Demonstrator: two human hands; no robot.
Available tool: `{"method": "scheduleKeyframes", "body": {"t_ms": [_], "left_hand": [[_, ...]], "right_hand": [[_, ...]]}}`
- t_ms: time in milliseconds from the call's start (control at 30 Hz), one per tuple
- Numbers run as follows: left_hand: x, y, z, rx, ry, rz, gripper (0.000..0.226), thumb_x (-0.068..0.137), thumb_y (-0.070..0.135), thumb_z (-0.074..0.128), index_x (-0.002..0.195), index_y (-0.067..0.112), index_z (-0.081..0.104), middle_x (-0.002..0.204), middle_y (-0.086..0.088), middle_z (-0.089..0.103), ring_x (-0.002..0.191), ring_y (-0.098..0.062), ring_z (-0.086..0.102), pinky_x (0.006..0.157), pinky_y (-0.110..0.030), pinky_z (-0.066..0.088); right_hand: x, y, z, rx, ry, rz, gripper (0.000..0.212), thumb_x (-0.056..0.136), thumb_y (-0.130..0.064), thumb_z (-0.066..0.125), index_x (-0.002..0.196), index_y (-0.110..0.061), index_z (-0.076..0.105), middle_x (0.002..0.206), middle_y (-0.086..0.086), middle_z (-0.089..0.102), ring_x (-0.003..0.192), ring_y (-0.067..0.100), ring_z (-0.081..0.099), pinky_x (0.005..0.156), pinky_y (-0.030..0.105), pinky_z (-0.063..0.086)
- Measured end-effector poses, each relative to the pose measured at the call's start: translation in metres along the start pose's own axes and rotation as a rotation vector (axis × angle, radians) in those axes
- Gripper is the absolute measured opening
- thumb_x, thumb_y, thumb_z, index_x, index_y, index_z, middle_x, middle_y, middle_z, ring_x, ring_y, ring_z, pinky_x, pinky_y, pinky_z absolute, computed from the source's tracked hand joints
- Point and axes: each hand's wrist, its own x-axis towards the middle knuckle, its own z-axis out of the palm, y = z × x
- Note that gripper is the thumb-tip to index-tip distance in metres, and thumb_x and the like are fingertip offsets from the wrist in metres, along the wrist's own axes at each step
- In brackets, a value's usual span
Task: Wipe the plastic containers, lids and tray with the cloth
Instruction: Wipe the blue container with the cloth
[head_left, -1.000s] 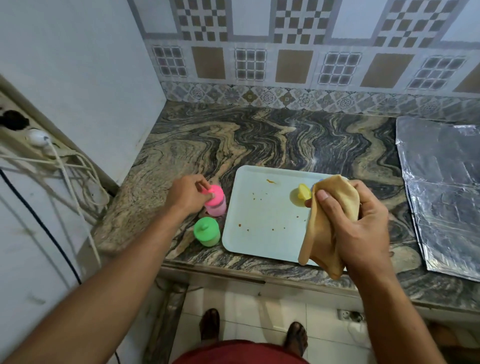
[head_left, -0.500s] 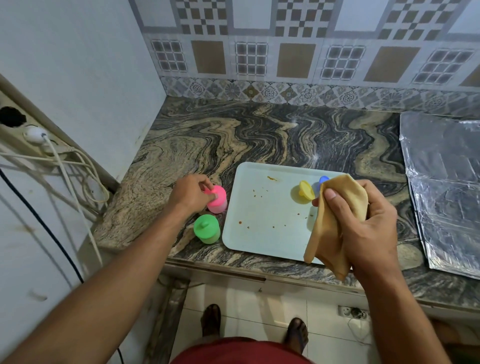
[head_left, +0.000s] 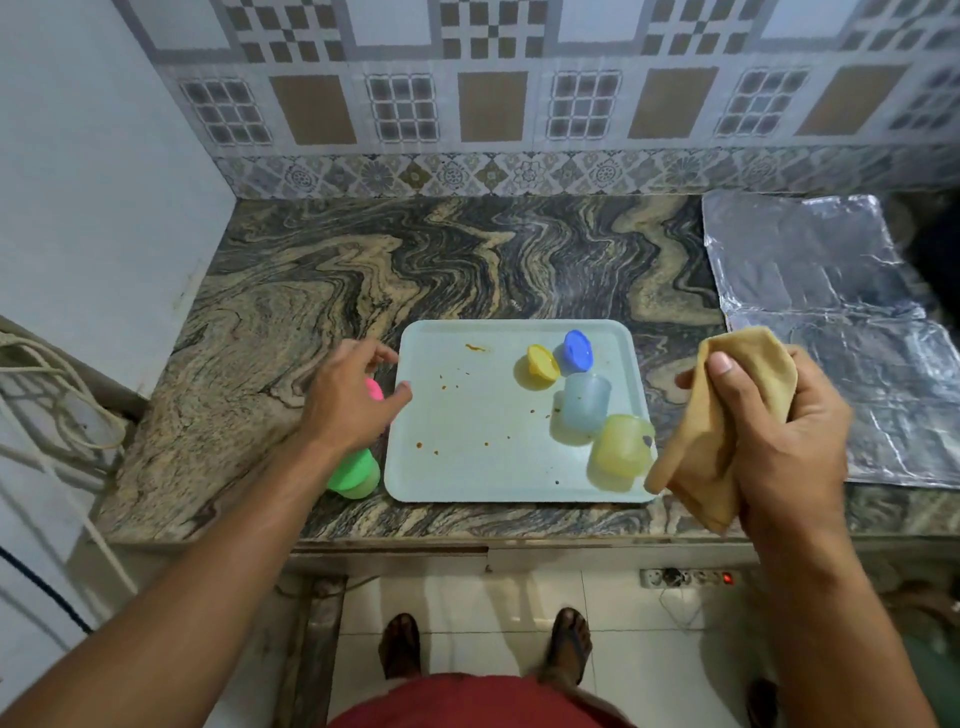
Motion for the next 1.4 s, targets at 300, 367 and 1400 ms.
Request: {"method": "scheduleKeyframes", "body": {"t_ms": [300,367,1400], "left_hand": [[0.002,0.106,0.089,0.028,-0.392,0.383,0.065,0.076,0.042,0.073,0.137,0.028,0.057,0.127,0.002,0.055,0.117,-0.024,0.053,0.1,-0.045,0.048],[0.008,0.128,0.106,0.103,-0.435,0.417,0.076,0.074,0.041,0.077,0.145,0.029,0.051,0.132,0.001,0.052,0.119,-0.026,0.048,0.101,-0.044,0.045],[-0.046,0.159,-0.056,-0.346,0.076,0.484,0.078,0.061,0.028,0.095,0.133,0.029,0.065,0.115,0.006,0.057,0.109,-0.013,0.063,0.093,-0.031,0.054]], "right_hand": [[-0.022,0.019,-0.035,-0.062,0.114,0.027,0.028,0.093,-0.027,0.074,0.102,-0.001,0.068,0.092,0.024,0.072,0.079,0.033,0.068,0.076,0.046,0.054],[-0.028,0.022,-0.041,-0.064,0.119,0.042,0.028,0.093,-0.028,0.074,0.102,-0.002,0.068,0.093,0.026,0.072,0.086,0.047,0.067,0.078,0.053,0.056],[-0.026,-0.046,0.039,-0.176,-0.123,-0.379,0.028,0.089,-0.022,0.076,0.108,-0.029,0.056,0.093,-0.014,0.069,0.078,0.007,0.067,0.071,0.016,0.05]]}}
